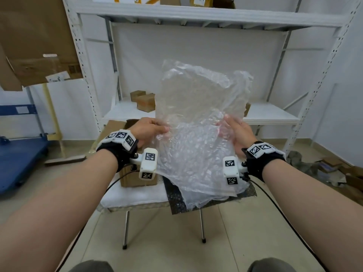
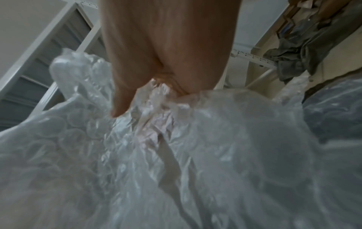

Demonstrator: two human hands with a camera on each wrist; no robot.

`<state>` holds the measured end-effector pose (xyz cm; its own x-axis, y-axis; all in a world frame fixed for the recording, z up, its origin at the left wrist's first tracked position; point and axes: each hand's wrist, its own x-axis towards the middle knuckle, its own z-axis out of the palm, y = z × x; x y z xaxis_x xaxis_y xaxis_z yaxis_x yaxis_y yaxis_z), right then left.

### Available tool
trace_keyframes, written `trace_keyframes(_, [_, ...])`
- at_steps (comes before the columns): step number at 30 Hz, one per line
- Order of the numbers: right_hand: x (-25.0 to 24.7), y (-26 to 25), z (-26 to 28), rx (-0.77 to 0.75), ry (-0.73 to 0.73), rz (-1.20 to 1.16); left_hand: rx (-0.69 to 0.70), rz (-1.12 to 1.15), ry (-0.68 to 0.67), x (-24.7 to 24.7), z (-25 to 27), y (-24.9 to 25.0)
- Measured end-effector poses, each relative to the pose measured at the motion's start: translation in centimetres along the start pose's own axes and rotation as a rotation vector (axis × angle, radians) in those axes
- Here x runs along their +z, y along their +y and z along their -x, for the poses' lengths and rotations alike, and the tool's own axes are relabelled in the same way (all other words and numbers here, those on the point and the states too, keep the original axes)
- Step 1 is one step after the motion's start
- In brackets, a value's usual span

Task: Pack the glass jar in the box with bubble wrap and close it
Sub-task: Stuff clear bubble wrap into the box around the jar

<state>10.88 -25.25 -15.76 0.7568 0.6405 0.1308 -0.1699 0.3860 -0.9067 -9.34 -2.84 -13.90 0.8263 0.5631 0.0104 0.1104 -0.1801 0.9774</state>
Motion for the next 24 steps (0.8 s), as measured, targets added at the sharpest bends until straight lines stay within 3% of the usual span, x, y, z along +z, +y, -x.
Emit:
trace_keyframes(4, [0.5,0.9,0.9,0.103,-0.124,0.092,-0.002,0.256,0.083,0.6,0.1,-0.5])
trace_keyframes(10, [2.9,0.4,1.7,0.063,-0.101,0.235,0.062,0.037,0.251,0.4,0.3,-1.6])
trace_keyframes(14, [1.0,0.8,1.7,0.022,-0.059,0.3,0.029,0.198,0.221,-0.7,1.4,-1.3])
trace_keyframes(17, [0.2,2.1,2.2,0.063,-0.1,0.193,0.04,0.188,0.133,-0.8,2.4,-1.5])
trace_keyframes(20, [0.0,3.9,3.5,0.128,-0.159,-0.014,0.005,0.316,0.09,-0.5,3.7,-2.6])
trace_keyframes(24, [-0.3,6.9,5.1,0.214,-0.088,-0.167,-0.208,0.532,0.148,0.6,6.1,-5.0])
